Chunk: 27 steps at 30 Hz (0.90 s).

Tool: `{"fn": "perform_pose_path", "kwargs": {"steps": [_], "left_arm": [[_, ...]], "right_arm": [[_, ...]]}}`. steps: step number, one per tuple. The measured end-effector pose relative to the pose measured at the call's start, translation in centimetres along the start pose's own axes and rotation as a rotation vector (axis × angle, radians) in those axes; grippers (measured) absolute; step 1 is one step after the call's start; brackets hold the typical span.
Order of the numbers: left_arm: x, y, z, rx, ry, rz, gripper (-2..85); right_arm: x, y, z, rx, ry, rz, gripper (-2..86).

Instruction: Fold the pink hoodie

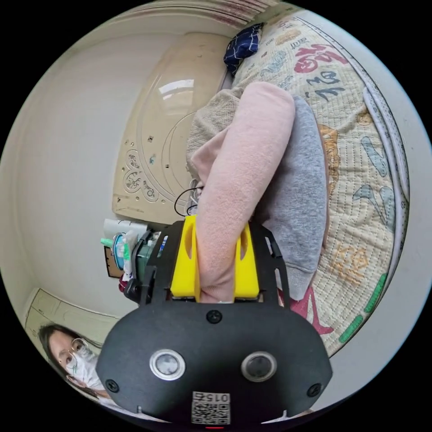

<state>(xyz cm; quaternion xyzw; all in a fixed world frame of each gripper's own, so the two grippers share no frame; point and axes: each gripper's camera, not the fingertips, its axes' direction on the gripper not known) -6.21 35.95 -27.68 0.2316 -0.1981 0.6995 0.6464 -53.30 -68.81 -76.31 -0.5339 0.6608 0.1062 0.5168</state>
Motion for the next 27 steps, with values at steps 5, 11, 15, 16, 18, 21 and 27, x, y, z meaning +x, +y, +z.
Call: {"fn": "perform_pose_path", "kwargs": {"steps": [5,11,15,16,18,21,27], "left_arm": [[5.1,-1.3,2.2,0.031,0.267,0.157,7.6],[15.3,0.6,9.7,-0.126,0.506,0.267,7.8],[21.8,3.8,14.6,-0.341,0.594,0.361,8.2],[22.6,4.8,16.2,-0.426,0.622,0.370,8.0],[22.0,5.5,17.3,-0.466,0.678,0.337,7.0],[16.3,3.3,15.5,-0.336,0.805,0.172,6.0],[-2.7,0.6,7.0,0.039,0.527,-0.204,6.2]], "right_arm": [[-2.0,3.9,-8.7,0.030,-0.018,-0.053,11.7],[3.6,13.7,-17.9,0.127,-0.076,0.089,11.6],[7.4,19.6,-19.3,0.103,0.072,0.196,12.2],[8.0,20.8,-19.0,0.113,0.173,0.229,12.3],[7.3,22.1,-18.7,0.155,0.280,0.237,11.7],[2.4,22.9,-18.9,0.306,0.408,0.132,9.5],[-12.1,17.0,-7.8,0.292,0.710,-0.245,9.3]]}}
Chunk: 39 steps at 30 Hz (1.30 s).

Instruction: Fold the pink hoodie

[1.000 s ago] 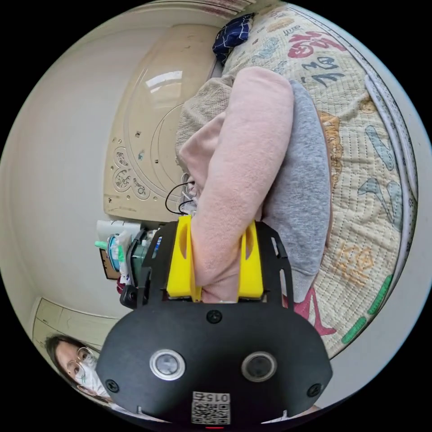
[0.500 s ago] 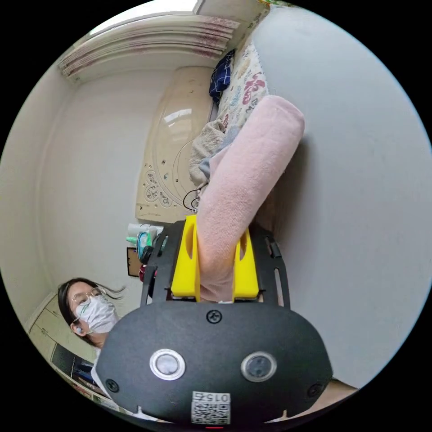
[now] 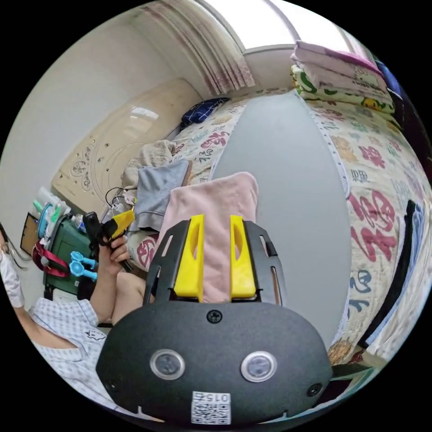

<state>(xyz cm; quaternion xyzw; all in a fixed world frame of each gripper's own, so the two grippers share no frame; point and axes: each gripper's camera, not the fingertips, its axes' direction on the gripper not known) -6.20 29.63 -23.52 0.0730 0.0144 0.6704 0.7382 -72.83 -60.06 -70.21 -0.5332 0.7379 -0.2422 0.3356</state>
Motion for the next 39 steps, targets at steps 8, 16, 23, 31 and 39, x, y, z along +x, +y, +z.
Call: {"fn": "perform_pose_path", "kwargs": {"steps": [8,16,23,31,39], "left_arm": [[-9.1,-0.2,-14.2,0.318,-0.162,-0.235,7.8],[-13.7,-1.2,-18.0,0.372,-0.073,-0.278,7.8],[-14.1,-2.2,-16.7,0.332,-0.169,-0.248,7.8],[-14.0,-1.8,-11.5,0.272,-0.189,-0.262,7.9],[-15.4,-1.5,-4.0,-0.023,-0.262,-0.223,8.5]], "right_arm": [[-25.2,-9.8,20.3,-0.158,-0.006,-0.279,14.6],[-36.8,-17.4,37.2,-0.358,0.147,-0.218,18.3],[-41.0,-20.3,37.7,-0.346,0.056,-0.167,12.0],[-54.8,-23.5,39.1,-0.406,0.350,-0.396,11.0],[-59.6,-29.3,27.7,-0.324,0.218,-0.398,5.1]]}}
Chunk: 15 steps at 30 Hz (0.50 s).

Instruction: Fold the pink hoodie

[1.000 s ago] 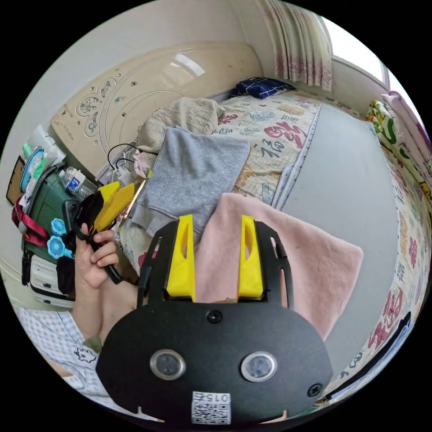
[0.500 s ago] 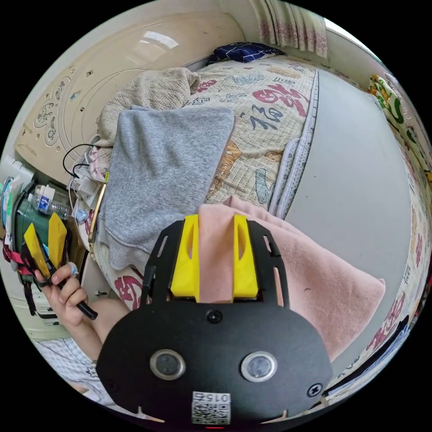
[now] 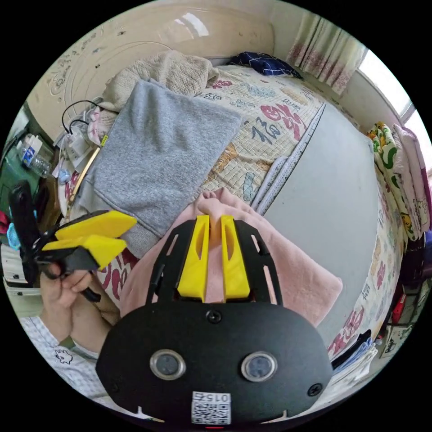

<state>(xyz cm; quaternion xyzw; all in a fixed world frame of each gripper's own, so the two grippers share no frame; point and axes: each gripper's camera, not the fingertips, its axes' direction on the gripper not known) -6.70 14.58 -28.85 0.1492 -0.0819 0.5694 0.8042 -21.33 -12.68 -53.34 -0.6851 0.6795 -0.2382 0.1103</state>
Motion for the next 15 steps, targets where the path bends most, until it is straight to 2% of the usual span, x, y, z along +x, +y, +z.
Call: {"fn": "perform_pose_path", "kwargs": {"steps": [6,8,11,13,15], "left_arm": [[-0.6,1.6,6.2,-0.194,-0.042,0.005,8.5],[0.1,2.1,8.2,-0.233,-0.050,0.017,8.5],[1.9,3.1,11.9,-0.306,-0.070,0.050,8.7],[3.8,4.2,14.6,-0.356,-0.096,0.084,9.3],[5.4,4.9,16.3,-0.402,-0.110,0.117,10.2]], "right_arm": [[12.2,7.9,-23.3,0.150,-0.120,0.171,4.8],[16.7,10.9,-29.8,0.164,-0.030,0.268,4.7],[24.1,14.7,-37.4,0.114,0.236,0.435,4.5],[30.3,17.7,-41.2,0.062,0.374,0.661,2.8],[33.0,20.4,-44.9,0.115,0.363,0.821,2.4]]}}
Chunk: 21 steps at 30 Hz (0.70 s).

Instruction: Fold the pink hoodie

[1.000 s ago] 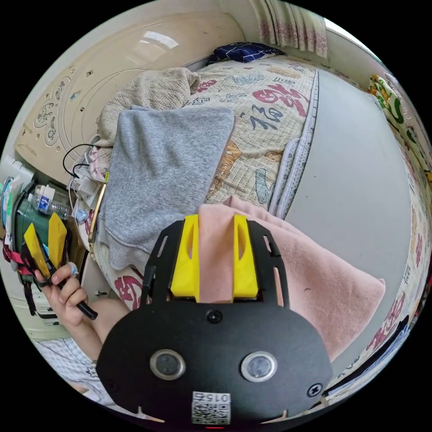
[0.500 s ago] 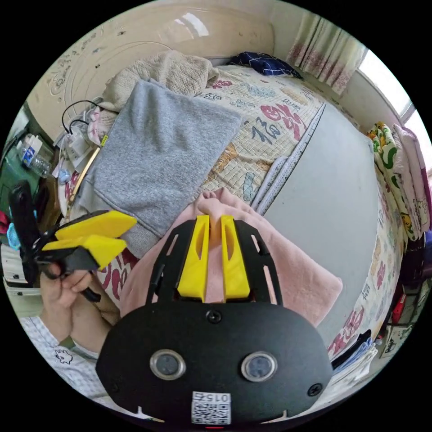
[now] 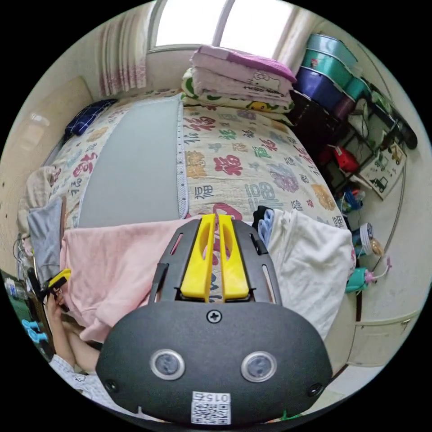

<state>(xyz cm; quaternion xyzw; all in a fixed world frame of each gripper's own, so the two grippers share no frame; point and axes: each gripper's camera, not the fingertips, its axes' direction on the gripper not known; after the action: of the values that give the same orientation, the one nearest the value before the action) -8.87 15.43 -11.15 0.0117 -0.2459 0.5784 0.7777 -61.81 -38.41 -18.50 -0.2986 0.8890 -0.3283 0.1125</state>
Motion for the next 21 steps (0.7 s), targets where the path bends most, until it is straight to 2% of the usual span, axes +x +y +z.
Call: {"fn": "perform_pose_path", "kwargs": {"steps": [2,4,8,10,12,15,18,21], "left_arm": [[2.0,0.0,0.6,-0.010,-0.043,0.052,10.6],[4.9,0.1,0.8,-0.029,-0.049,0.163,10.3],[10.2,0.7,1.4,-0.129,0.093,0.410,10.3],[14.6,2.4,2.2,-0.266,0.137,0.600,10.9],[17.6,4.7,2.7,-0.342,0.090,0.736,11.4],[20.9,8.7,3.5,-0.413,-0.049,0.889,11.6],[20.5,10.8,5.6,-0.505,-0.102,0.873,11.3],[20.0,10.9,4.4,-0.456,-0.063,0.774,11.7]], "right_arm": [[2.6,0.7,-3.3,0.062,-0.148,0.041,2.7],[3.0,2.1,-6.8,0.064,-0.276,-0.037,4.4],[0.9,5.1,-11.7,0.001,-0.456,-0.227,6.6],[-0.4,7.5,-14.9,-0.049,-0.625,-0.346,7.7],[-1.1,9.2,-17.4,-0.054,-0.686,-0.413,8.4],[-1.9,11.0,-21.1,-0.081,-0.668,-0.494,10.3],[-1.4,11.0,-24.3,-0.137,-0.677,-0.473,11.3],[0.9,9.8,-28.4,-0.131,-0.741,-0.410,12.8]]}}
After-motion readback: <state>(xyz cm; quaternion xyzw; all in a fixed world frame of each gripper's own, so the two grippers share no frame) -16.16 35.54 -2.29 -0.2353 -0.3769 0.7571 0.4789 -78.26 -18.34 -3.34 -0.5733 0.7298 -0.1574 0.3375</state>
